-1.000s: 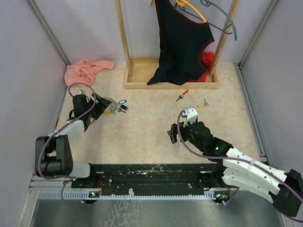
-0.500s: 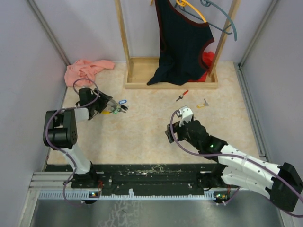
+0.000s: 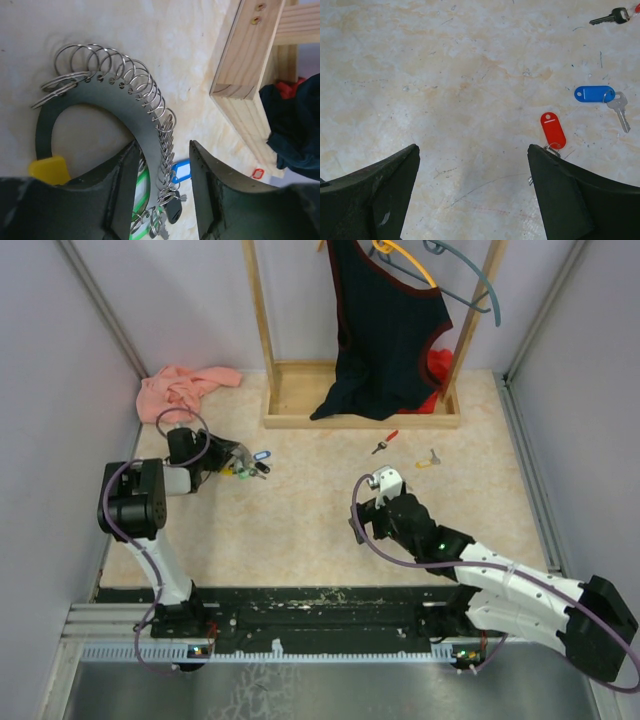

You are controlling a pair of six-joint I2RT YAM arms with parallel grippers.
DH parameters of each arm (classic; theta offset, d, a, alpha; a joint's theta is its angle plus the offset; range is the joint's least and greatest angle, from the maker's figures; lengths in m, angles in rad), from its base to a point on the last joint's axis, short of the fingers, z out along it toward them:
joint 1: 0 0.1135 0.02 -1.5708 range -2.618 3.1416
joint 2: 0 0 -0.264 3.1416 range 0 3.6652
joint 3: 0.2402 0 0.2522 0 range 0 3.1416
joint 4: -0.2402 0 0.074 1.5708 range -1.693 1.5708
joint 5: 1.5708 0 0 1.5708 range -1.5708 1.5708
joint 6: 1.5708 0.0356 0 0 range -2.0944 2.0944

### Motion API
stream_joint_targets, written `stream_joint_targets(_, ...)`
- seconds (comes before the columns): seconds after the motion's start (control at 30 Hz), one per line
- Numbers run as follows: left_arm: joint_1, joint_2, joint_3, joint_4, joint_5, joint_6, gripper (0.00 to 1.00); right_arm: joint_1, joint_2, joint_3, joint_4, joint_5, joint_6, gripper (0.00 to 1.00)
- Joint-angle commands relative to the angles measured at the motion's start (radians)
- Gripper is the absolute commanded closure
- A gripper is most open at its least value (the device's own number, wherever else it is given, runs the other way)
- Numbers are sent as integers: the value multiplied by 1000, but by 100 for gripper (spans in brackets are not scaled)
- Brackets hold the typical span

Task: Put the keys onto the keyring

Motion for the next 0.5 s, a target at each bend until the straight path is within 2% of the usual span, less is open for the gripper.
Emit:
stream_joint_targets(0.0,7,57,-43,78,49,-27,52,-6,3,29,56,18,-14,11)
stream_joint_targets(0.17,3,93,-73,207,170,-47,62,-6,11,30,53,16,-12,11)
stream_joint_targets(0.27,-22,110,-80,190,221,-40,63,-6,16,29,57,15,-9,11)
stream_joint_targets(0.47,-94,50,-175,176,235,-10,63,-5,27,33,52,0,2,11)
